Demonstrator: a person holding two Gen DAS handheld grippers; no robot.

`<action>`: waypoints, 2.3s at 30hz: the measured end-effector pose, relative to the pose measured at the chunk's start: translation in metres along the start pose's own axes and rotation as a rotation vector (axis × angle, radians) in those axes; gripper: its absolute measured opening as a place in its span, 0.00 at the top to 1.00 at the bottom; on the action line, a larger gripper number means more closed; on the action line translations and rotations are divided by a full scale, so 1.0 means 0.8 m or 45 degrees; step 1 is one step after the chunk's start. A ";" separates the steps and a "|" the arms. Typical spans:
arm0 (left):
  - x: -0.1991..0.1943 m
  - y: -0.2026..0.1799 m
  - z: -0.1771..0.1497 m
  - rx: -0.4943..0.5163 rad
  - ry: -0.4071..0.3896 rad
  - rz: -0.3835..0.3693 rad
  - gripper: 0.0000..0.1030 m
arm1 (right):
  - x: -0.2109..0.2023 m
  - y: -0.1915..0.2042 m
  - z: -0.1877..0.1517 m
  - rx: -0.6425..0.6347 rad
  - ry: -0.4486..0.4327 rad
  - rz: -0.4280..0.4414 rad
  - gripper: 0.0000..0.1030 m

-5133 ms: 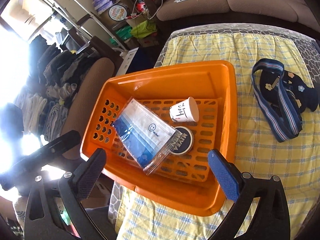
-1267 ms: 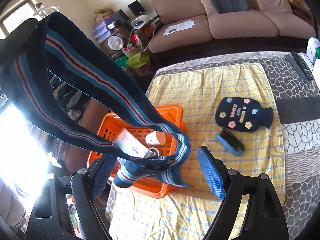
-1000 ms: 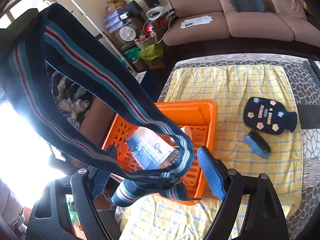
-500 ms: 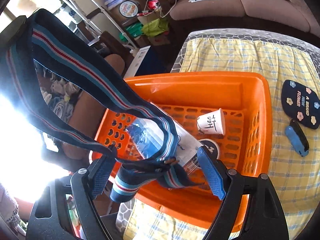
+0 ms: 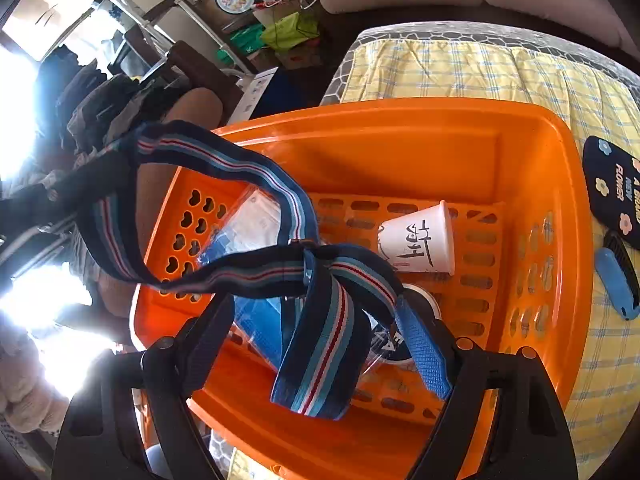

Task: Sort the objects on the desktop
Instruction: 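Lower the strap into the basket and open the left gripper, then lift both grippers out of the basket toward the blue folding hairbrush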

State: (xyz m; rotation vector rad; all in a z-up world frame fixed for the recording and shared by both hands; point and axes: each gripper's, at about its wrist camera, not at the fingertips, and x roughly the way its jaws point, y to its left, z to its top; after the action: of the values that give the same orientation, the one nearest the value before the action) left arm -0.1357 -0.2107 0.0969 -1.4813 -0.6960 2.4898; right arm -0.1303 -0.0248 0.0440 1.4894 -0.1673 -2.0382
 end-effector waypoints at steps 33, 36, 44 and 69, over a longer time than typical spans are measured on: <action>-0.036 0.015 -0.052 -0.032 0.063 0.090 0.00 | -0.064 0.017 -0.023 -0.026 -0.060 -0.033 0.10; -0.046 0.001 -0.057 0.000 0.058 0.115 0.00 | -0.080 0.016 -0.027 -0.025 -0.078 -0.027 0.01; -0.074 -0.037 -0.080 0.086 0.024 0.182 0.00 | -0.117 0.000 -0.042 -0.026 -0.111 -0.126 0.00; -0.038 -0.200 -0.144 0.348 0.025 0.180 0.00 | -0.252 -0.089 -0.105 0.023 -0.297 -0.325 0.00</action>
State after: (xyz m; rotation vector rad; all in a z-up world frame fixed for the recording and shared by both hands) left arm -0.0362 -0.0458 0.1498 -1.4948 -0.2404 2.5426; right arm -0.0448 0.1610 0.1487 1.3365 -0.0918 -2.4203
